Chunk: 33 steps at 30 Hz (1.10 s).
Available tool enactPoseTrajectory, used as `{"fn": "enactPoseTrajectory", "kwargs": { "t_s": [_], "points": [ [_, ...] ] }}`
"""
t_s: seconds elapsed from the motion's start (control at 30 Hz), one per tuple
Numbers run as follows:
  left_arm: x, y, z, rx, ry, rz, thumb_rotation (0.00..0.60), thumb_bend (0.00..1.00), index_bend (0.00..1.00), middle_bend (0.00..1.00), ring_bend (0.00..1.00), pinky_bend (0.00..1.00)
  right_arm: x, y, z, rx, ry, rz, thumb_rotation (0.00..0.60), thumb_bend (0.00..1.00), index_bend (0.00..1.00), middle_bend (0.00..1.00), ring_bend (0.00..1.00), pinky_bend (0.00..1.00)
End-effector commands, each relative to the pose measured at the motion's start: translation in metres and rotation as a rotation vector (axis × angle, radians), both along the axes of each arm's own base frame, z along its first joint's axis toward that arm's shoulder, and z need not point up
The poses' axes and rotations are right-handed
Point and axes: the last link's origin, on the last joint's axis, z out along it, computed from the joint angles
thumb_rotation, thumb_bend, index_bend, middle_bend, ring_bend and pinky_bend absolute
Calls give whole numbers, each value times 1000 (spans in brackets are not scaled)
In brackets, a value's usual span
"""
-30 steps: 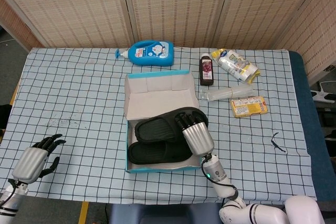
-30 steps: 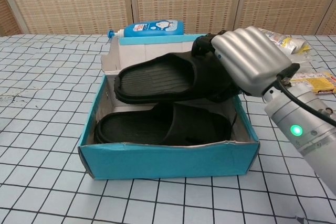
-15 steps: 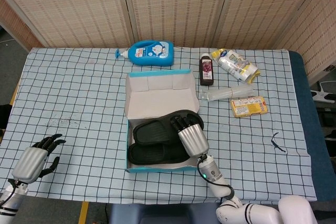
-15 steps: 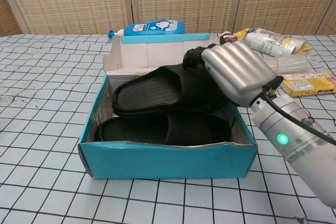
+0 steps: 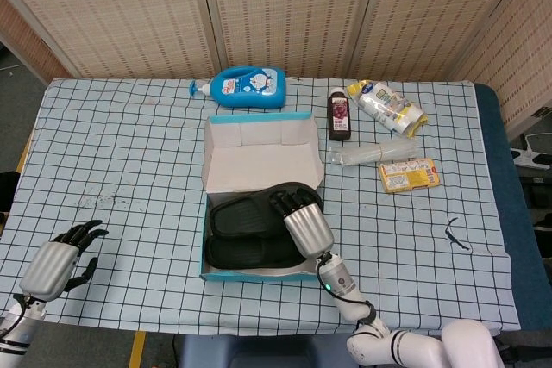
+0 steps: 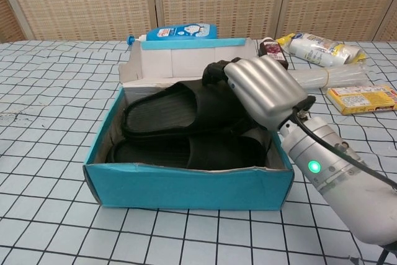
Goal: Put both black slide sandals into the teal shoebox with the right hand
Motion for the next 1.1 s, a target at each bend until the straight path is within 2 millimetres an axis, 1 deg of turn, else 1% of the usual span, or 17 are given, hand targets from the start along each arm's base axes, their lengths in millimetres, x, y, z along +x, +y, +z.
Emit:
{"fn": "enactPoseTrajectory", "kwargs": {
  "t_s": [0.03,0.1,0.17,0.5,0.7,0.8,0.87,0.9,0.97,1.0,1.03,1.1],
  "points": [
    [0,0,0,0,0,0,600,501,242,138,196,395,1,0,-1,2,-7,7,600,29,659,663,525,610],
    [0,0,0,1,1,0,600,501,242,138,196,396,5,0,-2,-6,-12,32,600,29,659,663,525,611],
    [0,0,0,-1,2,0,600,500,242,138,196,396,3,0,-4,0,-13,29,600,29,658,663,525,611],
    [0,0,0,-2,1,1,600,501,242,138,196,395,-15,1,-21,117,53,-27,600,29,659,663,525,612],
    [0,-1,0,-4,0,2,600,501,242,138,197,396,-19,-2,-20,109,64,-33,600,29,658,663,525,612],
    [0,0,0,-5,1,2,600,501,242,138,197,396,-21,-4,-19,101,69,-31,600,29,640,663,518,610],
    [0,0,0,-5,1,2,600,501,242,138,197,396,-22,-5,-17,106,65,-33,600,29,601,659,484,607],
    [0,-1,0,-5,0,2,600,501,242,138,196,396,-22,-5,-16,112,56,-37,600,29,561,635,442,602],
    [0,-1,0,-6,1,2,600,501,242,139,196,395,-21,-6,-12,123,34,-40,600,29,497,561,367,581],
    [0,-1,0,-7,1,2,600,501,242,139,196,396,-20,-7,-9,133,14,-45,600,29,457,508,321,556],
    [0,-1,-1,-7,1,2,600,501,242,138,196,396,-19,-8,-7,144,-4,-49,600,29,409,450,266,513],
    [0,-1,-1,-8,1,2,600,501,242,138,196,396,-18,-9,0,167,-45,-61,600,29,342,374,192,437]
  ]
}}
